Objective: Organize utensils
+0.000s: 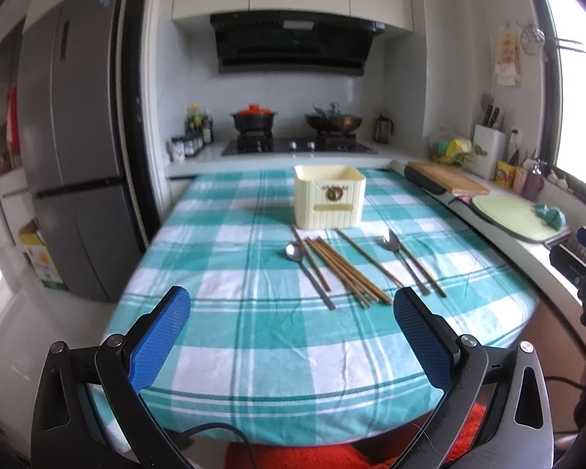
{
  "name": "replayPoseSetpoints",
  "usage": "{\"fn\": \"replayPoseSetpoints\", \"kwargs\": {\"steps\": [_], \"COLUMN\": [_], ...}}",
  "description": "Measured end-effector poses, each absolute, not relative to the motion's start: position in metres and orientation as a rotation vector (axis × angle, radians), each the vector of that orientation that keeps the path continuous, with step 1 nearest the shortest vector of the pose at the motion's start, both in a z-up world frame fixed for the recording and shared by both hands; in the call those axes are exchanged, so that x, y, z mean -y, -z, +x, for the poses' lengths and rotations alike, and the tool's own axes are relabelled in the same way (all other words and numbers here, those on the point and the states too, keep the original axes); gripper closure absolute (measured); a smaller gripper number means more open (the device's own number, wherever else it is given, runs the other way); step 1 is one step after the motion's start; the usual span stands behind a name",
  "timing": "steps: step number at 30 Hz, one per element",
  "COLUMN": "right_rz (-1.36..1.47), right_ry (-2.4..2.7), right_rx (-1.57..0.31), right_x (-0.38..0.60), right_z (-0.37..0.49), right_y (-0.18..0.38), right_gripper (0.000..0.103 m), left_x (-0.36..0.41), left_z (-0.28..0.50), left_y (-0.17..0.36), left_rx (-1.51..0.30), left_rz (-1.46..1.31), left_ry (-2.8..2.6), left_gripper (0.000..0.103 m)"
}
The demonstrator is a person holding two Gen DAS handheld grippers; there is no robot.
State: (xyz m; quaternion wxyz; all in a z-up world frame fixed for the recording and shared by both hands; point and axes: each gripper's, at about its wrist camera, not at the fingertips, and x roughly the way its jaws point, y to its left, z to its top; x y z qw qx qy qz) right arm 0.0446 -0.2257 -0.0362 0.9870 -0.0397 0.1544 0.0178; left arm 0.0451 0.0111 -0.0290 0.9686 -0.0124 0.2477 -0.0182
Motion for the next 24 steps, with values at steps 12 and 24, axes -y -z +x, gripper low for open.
{"fn": "replayPoseSetpoints", "kwargs": {"steps": [12, 24], "right_rz": [-0.082, -0.034], "right_ry": [-0.018, -0.008], "right_rx": [-0.401, -0.614], "right_x": [0.26, 0.302], "right_z": [0.101, 0.171], "right_y": [0.058, 0.109], "right_gripper": [0.0, 0.0], "left_x": [-0.016, 0.001], "left_z": [0.17, 0.3], "left_y": [0.073, 0.158], "left_rx": [-0.718, -0.908], "left_rz": [-0.102, -0.093], "left_ry": [0.048, -0.059], "left_gripper": [0.0, 0.0]}}
